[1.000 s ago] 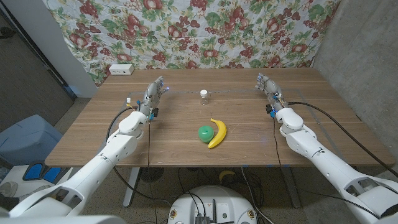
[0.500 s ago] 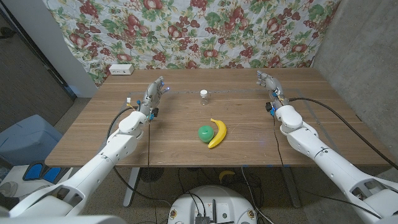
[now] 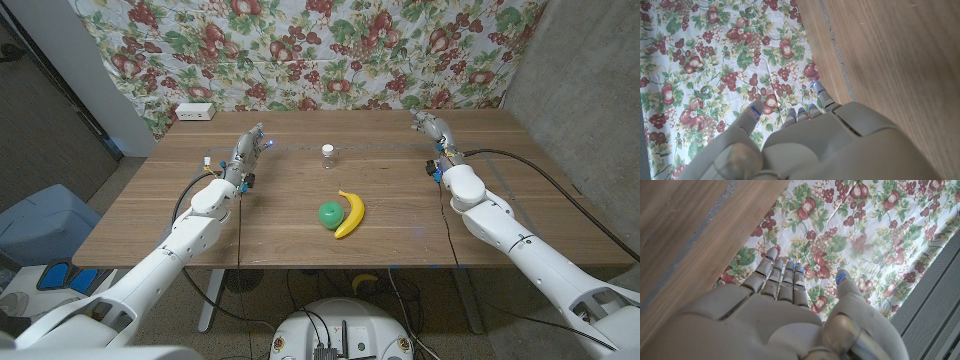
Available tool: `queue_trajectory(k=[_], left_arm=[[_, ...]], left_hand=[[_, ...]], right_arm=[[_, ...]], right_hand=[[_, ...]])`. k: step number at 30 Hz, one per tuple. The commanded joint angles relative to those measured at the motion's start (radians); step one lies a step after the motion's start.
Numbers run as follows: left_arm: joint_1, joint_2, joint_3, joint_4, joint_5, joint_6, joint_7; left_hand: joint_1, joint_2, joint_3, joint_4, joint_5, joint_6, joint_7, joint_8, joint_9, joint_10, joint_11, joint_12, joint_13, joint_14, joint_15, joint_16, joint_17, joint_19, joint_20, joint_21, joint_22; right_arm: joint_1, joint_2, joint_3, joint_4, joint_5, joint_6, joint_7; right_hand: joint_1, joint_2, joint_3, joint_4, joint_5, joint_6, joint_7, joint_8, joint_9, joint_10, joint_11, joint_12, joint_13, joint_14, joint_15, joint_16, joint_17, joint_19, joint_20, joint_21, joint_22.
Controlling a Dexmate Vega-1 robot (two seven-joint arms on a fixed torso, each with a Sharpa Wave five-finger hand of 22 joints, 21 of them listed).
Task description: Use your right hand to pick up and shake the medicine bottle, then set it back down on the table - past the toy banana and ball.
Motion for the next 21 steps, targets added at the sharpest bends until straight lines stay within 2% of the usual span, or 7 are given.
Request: queue_trajectory(k=[1,21], left_arm=[[0.008,0.004,-0.003,-0.008,-0.004,0.007,0.004],[0.007,0.004,-0.002,-0.006,-0.001,0.005,0.003]], left_hand=[[0.013,0.071,0.002,-0.004,0.006,0.006,-0.003,0.005,0.002,0.006,-0.001,0.005,0.003,0.004,0.001,0.003,0.001,0.003,-0.001,-0.002,0.004],[0.013,0.072,0.002,-0.005,0.006,0.007,-0.003,0.003,0.003,0.007,0.0,0.004,0.003,0.005,0.001,0.002,0.002,0.007,0.002,-0.009,0.005]], right_arm=[[0.005,-0.013,-0.011,-0.043,-0.062,-0.031,-0.021],[0.002,-0.036,-0.029,-0.119,-0.158,-0.087,-0.05]], right_hand=[[0.008,0.0,0.005,-0.002,0.006,0.006,0.0,0.004,0.004,0.01,0.003,0.008,0.004,0.006,0.0,0.004,0.002,0.013,0.0,-0.003,0.004],[0.014,0.004,0.005,-0.001,0.01,0.007,-0.004,0.0,0.004,0.011,0.0,0.006,0.005,0.012,-0.001,0.007,0.003,0.021,-0.004,-0.006,0.004]])
